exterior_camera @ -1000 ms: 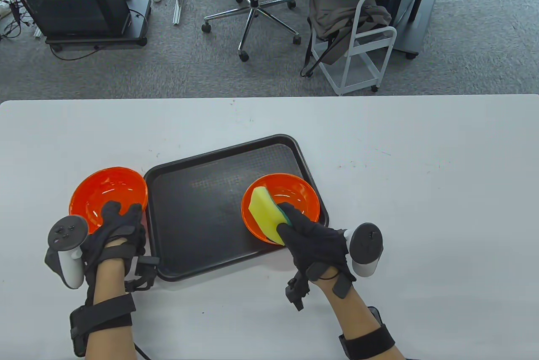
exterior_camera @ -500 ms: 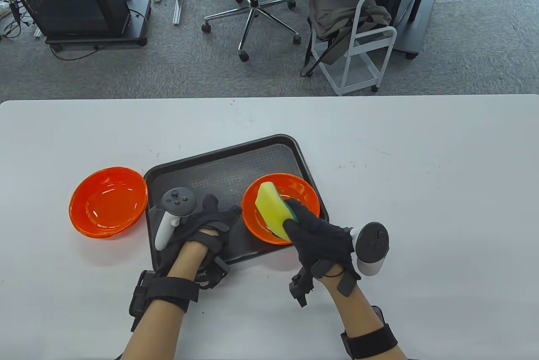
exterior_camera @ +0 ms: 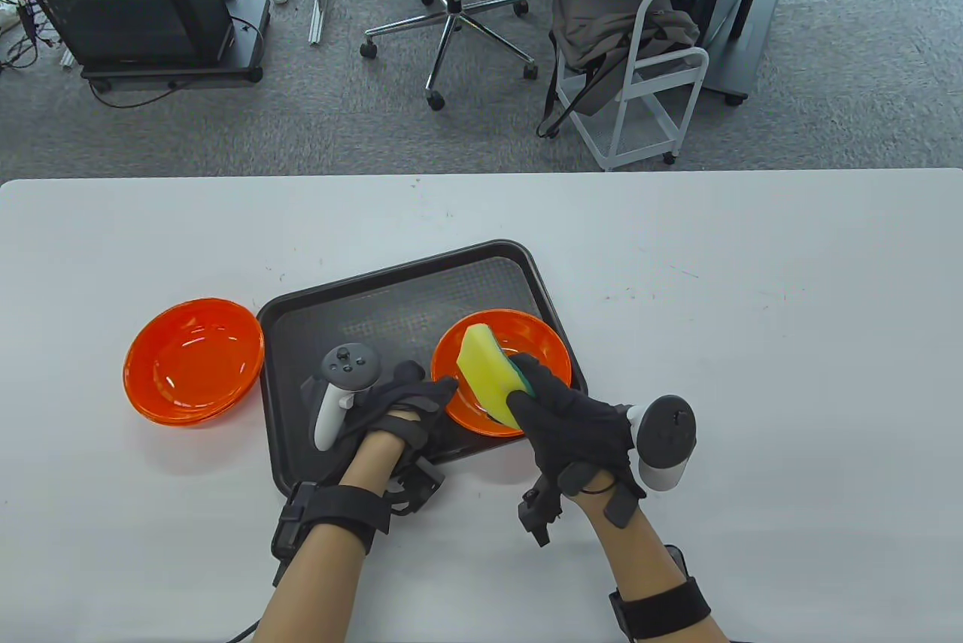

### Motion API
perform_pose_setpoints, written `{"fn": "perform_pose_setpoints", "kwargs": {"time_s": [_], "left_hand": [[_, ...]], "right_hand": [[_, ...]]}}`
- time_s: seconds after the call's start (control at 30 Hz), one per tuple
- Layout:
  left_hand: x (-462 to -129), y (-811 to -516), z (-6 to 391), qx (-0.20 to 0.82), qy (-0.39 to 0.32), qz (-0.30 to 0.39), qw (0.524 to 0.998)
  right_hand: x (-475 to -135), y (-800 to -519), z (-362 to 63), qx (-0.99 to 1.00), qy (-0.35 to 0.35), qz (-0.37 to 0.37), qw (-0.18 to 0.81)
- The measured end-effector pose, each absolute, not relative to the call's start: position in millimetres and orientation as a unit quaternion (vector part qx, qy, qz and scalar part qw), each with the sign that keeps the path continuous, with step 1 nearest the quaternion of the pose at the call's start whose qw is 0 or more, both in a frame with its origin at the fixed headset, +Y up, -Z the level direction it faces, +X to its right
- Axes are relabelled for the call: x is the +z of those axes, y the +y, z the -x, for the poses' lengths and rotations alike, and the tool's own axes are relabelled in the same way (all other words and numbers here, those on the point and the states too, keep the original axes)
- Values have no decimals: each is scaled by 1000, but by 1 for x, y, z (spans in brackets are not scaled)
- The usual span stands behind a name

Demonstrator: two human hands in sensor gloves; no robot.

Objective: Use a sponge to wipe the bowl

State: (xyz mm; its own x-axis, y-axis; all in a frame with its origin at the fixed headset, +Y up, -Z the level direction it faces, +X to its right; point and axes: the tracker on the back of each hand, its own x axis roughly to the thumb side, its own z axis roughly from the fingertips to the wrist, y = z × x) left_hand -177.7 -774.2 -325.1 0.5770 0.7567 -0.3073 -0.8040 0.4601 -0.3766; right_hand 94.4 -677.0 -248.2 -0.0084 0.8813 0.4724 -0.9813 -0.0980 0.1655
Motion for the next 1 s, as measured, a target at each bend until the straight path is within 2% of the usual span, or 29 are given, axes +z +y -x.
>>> {"fn": "perform_pose_setpoints", "kwargs": {"time_s": [0.13,0.4,0.73,1.0], "left_hand": [[-328,-777,172,488,34,261,832],[-324,-769,178,492,21,234,838],[-303,-724,225,470,-3,161,868],[-281,-700,248,478,-33,113,870]], "right_hand": [[-248,-677,-95,703,-107,-236,662],[-248,-677,-97,707,-110,-232,660],[-246,-678,-95,730,-115,-227,635],[-242,-670,-92,789,-142,-239,548]]}}
